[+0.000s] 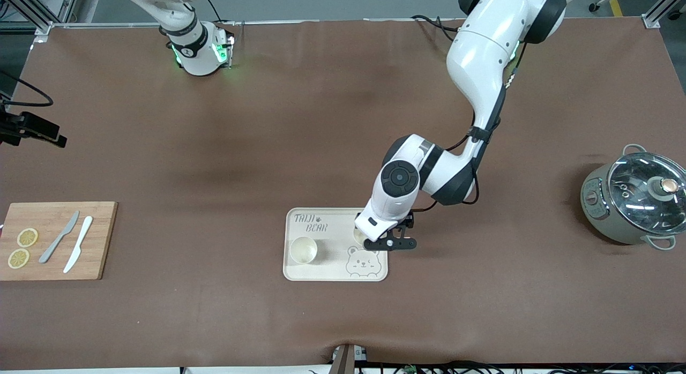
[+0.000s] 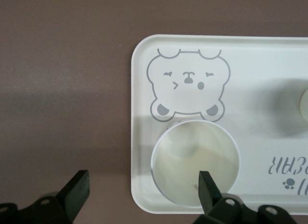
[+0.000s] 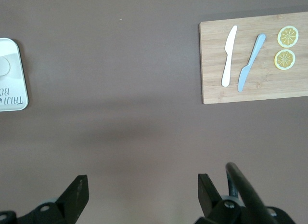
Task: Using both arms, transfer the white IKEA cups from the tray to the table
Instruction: 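Lower the left gripper onto the cup nearest the bear and grasp it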
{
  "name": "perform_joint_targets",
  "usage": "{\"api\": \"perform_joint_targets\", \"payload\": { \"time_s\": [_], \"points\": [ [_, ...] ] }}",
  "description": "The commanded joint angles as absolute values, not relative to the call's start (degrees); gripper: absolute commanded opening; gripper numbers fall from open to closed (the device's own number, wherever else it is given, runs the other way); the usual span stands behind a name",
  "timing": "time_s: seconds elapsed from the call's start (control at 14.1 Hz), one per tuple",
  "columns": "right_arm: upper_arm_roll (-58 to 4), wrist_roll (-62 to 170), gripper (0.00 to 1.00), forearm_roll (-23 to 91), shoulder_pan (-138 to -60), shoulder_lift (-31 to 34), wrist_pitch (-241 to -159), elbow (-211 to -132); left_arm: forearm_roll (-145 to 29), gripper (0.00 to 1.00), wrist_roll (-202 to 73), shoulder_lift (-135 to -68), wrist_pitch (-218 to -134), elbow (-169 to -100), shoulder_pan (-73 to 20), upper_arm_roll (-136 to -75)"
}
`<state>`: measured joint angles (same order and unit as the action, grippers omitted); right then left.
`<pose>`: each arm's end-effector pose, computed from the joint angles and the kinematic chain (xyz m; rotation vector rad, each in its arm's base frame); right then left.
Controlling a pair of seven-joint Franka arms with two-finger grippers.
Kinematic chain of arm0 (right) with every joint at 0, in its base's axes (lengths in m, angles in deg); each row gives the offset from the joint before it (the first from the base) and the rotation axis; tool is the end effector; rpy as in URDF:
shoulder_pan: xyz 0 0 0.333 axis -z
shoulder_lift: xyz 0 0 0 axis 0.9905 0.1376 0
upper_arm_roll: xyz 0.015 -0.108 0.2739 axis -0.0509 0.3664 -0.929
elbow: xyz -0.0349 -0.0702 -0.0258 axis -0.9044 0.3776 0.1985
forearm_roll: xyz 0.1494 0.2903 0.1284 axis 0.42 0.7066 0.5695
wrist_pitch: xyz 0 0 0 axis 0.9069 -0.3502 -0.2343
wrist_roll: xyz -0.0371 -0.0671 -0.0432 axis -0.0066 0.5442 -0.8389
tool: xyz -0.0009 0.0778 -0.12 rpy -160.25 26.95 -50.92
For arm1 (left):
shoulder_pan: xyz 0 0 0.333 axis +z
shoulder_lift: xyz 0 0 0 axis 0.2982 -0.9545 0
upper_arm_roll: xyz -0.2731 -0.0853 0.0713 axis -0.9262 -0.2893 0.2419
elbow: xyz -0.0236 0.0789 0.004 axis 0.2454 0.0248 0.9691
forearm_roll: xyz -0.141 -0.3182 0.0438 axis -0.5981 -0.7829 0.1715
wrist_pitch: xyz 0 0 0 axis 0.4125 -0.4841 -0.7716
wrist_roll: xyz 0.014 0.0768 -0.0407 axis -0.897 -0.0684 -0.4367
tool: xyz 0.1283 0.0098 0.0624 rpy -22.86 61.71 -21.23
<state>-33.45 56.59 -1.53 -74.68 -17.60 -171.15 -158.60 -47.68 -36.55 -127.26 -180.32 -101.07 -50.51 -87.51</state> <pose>0.5214 -0.0561 0.5582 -3.1152 0.1050 0.0790 0.6011 -0.3948 0.2314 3.1143 0.0110 0.0949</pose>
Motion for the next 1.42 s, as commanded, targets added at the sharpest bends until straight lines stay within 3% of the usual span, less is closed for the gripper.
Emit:
{"api": "perform_joint_targets", "payload": {
  "time_s": [0.0,0.71,0.78,0.85,1.35],
  "points": [
    [-33.9,56.6,1.00,-1.0,-74.4,-18.0,-171.0,-158.8,-46.3,1.00,-36.8,-128.3,-180.4,-99.9,-50.9,-86.6],
    [-33.9,56.6,1.00,-1.0,-74.3,-18.2,-170.9,-158.8,-46.3,1.00,-35.7,-130.2,-184.1,-100.1,-51.3,-85.9],
    [-33.9,56.6,1.00,-1.0,-74.3,-18.2,-170.9,-158.8,-46.8,0.57,-34.1,-130.5,-184.3,-100.1,-51.6,-86.0],
    [-33.9,56.6,1.00,-1.0,-74.3,-18.2,-170.9,-158.8,-46.2,0.01,-31.1,-130.6,-184.4,-100.2,-51.8,-86.0],
    [-33.9,56.6,1.00,-1.0,-74.4,-18.3,-170.5,-158.7,-46.3,0.00,-30.7,-130.7,-185.0,-100.4,-51.8,-86.0]
  ]
}}
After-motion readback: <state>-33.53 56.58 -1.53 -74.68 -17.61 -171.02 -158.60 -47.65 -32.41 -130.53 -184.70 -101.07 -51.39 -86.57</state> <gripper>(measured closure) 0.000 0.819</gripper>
